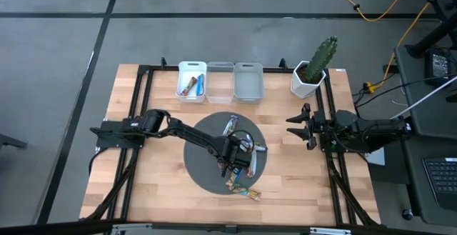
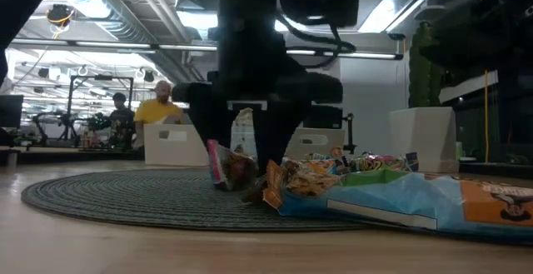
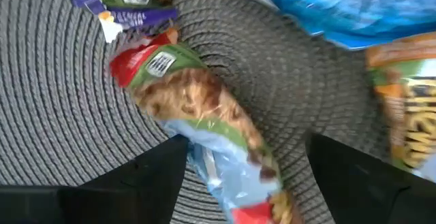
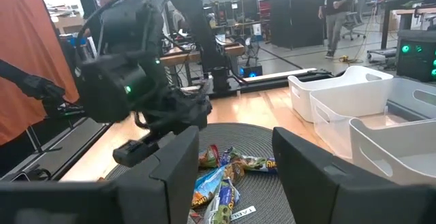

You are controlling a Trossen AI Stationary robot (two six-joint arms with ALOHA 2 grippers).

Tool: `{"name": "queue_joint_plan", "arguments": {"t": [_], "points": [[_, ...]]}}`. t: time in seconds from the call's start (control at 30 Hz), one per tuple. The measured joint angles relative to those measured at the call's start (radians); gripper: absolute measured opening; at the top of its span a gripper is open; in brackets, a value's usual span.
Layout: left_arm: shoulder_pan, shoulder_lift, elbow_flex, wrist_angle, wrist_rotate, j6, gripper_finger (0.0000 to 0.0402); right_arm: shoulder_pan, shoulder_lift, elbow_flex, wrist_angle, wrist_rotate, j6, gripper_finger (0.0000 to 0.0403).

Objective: Pick and place Granola Bars by type
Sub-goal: Put the red granola bar into the white bin

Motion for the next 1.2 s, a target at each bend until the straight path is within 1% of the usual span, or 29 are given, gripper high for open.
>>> {"name": "queue_joint_plan", "arguments": {"t": [0.07,0.13,0.23,0.37,0.4,0.43,0.53,0.63,0.77,0.83,0.87,0.93,1.0,1.1,1.2], "points": [[0.004,0.002,0.0,0.004,0.012,-0.001,0.0261,0.0,0.0,0.0,0.0,0.0,-0.001,0.0189],[0.008,0.003,0.001,0.007,0.026,-0.001,0.0227,0.0,0.0,0.0,0.0,0.0,-0.002,0.0189],[0.01,0.003,0.001,0.006,0.037,-0.029,0.0158,0.0,0.0,0.0,0.0,0.0,-0.002,0.0189],[0.011,-0.001,0.01,-0.008,0.06,-0.071,0.0052,0.0,0.0,0.0,0.0,0.0,-0.001,0.0189],[0.011,-0.003,0.022,-0.023,0.062,-0.079,0.003,0.0,0.0,0.0,0.0,0.0,-0.003,0.0189],[0.011,-0.003,0.038,-0.04,0.062,-0.085,0.0018,0.0,0.0,0.0,0.0,0.0,-0.003,0.0189],[0.008,-0.007,0.123,-0.121,0.045,-0.086,0.0015,0.0,0.0,0.0,0.0,0.0,-0.003,0.0189],[0.008,-0.025,0.257,-0.248,-0.008,-0.058,0.0016,0.0,0.0,0.0,0.0,0.0,-0.003,0.0189],[0.002,-0.079,0.47,-0.437,-0.157,-0.036,0.0009,0.0,0.0,0.0,0.0,0.0,-0.003,0.0189],[-0.002,-0.114,0.57,-0.488,-0.255,-0.04,0.0008,0.0,0.0,0.0,0.0,0.0,-0.003,0.0189],[-0.009,-0.159,0.562,-0.466,-0.309,-0.042,0.0008,0.0,0.0,0.0,-0.001,0.001,-0.003,0.0189],[-0.015,-0.275,0.493,-0.392,-0.397,-0.06,0.001,0.0,-0.001,0.0,0.001,0.001,-0.004,0.0189],[-0.024,-0.358,0.466,-0.331,-0.485,-0.079,0.0011,0.0,-0.001,0.0,0.001,0.003,-0.004,0.0189],[-0.044,-0.426,0.461,-0.31,-0.596,-0.038,0.0009,0.0,-0.001,0.0,0.001,0.003,-0.004,0.0189],[-0.049,-0.47,0.461,-0.312,-0.654,0.004,0.0007,0.0,0.0,0.0,0.001,0.003,-0.007,0.0189]]}}
